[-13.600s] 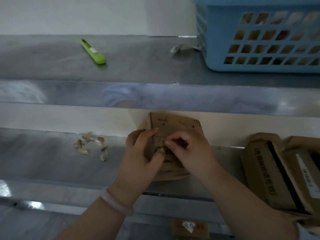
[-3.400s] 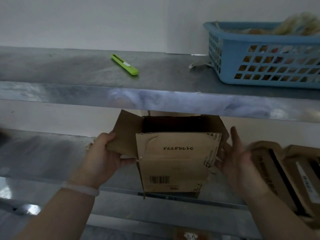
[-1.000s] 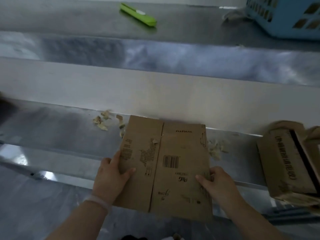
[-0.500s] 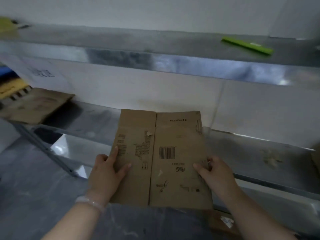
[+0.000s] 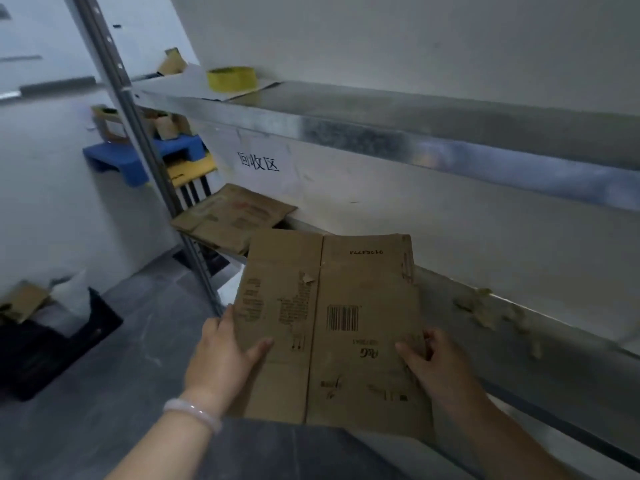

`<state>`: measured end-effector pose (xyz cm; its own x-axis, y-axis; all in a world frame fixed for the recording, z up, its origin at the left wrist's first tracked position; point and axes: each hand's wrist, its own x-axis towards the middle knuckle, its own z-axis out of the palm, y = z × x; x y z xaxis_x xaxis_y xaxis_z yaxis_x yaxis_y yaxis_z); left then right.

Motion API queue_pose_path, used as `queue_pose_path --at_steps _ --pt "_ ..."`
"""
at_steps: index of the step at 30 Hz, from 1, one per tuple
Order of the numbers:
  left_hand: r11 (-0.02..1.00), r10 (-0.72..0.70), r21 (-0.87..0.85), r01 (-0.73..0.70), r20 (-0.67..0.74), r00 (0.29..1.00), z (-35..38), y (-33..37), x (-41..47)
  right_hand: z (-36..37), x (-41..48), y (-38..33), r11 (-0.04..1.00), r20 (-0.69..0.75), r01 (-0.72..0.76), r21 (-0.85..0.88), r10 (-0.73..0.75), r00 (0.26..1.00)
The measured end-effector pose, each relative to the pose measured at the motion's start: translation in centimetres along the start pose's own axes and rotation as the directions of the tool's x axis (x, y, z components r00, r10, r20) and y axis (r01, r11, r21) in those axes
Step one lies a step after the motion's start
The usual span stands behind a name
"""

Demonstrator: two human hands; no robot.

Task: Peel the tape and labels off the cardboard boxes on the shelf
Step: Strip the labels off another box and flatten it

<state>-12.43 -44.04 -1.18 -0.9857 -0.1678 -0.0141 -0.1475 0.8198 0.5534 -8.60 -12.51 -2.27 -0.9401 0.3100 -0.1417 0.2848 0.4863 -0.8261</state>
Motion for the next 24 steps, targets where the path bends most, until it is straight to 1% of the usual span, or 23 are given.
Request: queue_pose_path --at_steps 3,7,10,12,16,18,24 --pt "1.000 -0.018 -0.022 0.016 -0.051 0.999 -1.4 -1.6 3.8 3.5 3.8 -2.2 0.999 0.044 0.029 0.021 -0.030 0.999" --pt "0.997 -0.070 0.006 0.071 -0.077 0.995 -3.6 -3.5 9.0 8.1 8.9 -5.6 0.997 0.102 0.036 0.067 -0.042 0.994" --pt "0.995 -0.099 0.015 0.099 -0.055 0.994 -5.8 -5.3 13.8 10.8 12.2 -8.8 0.997 0.141 0.071 0.013 -0.072 0.987" --pt "0.994 -0.108 0.015 0.109 -0.028 0.994 -6.8 -7.0 17.0 12.6 14.2 -10.7 0.997 0.157 0.069 0.021 -0.072 0.985" --pt "0.994 -0.093 0.049 0.093 0.001 0.996 -8.4 -9.2 22.4 16.6 17.1 -13.3 0.998 0.168 0.024 0.054 -0.033 0.985" --pt "0.994 -0.060 0.090 0.058 0.018 0.998 -9.3 -10.0 25.6 18.8 18.2 -14.4 0.999 0.177 -0.002 0.053 -0.007 0.984" --pt "0.969 0.020 0.244 -0.051 0.127 0.992 -10.9 -12.3 36.6 25.8 21.8 -17.2 0.991 0.105 -0.129 0.029 0.126 0.986"
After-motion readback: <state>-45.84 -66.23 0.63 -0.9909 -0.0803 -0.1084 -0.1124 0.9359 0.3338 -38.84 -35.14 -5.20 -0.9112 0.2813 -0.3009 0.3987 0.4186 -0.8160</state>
